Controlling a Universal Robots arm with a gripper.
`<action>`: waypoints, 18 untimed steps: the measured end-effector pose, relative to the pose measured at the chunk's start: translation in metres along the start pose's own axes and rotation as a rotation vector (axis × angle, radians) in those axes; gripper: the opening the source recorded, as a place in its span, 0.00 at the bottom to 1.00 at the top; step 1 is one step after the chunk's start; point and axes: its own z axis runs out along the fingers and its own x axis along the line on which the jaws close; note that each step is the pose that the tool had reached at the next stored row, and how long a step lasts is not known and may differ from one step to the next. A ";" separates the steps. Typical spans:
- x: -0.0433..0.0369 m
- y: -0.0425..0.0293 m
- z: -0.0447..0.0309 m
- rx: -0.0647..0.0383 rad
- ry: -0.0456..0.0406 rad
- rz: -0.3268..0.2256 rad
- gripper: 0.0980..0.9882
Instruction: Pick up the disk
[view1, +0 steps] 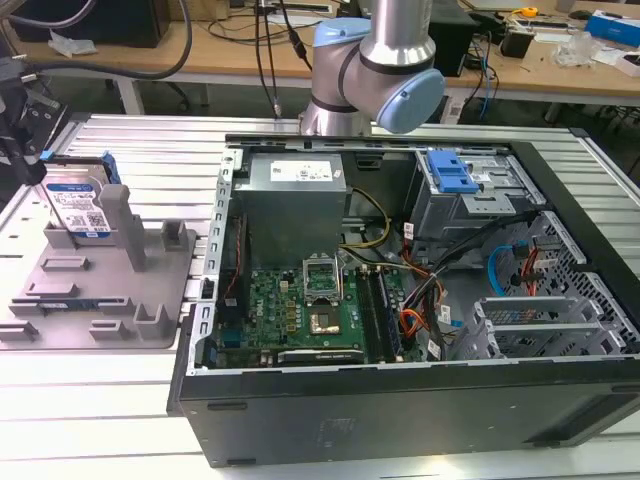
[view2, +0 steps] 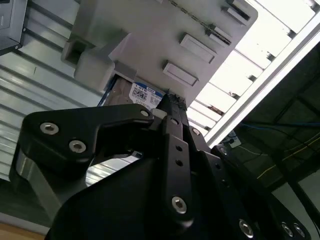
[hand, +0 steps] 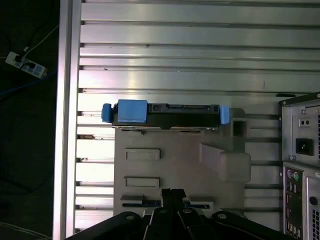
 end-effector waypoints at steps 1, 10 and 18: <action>0.0000 0.0000 0.0000 0.000 0.0000 -0.001 0.01; 0.0000 0.0000 0.0005 0.000 0.0119 -0.326 0.01; 0.0000 0.0000 0.0006 0.001 0.0197 -0.529 0.01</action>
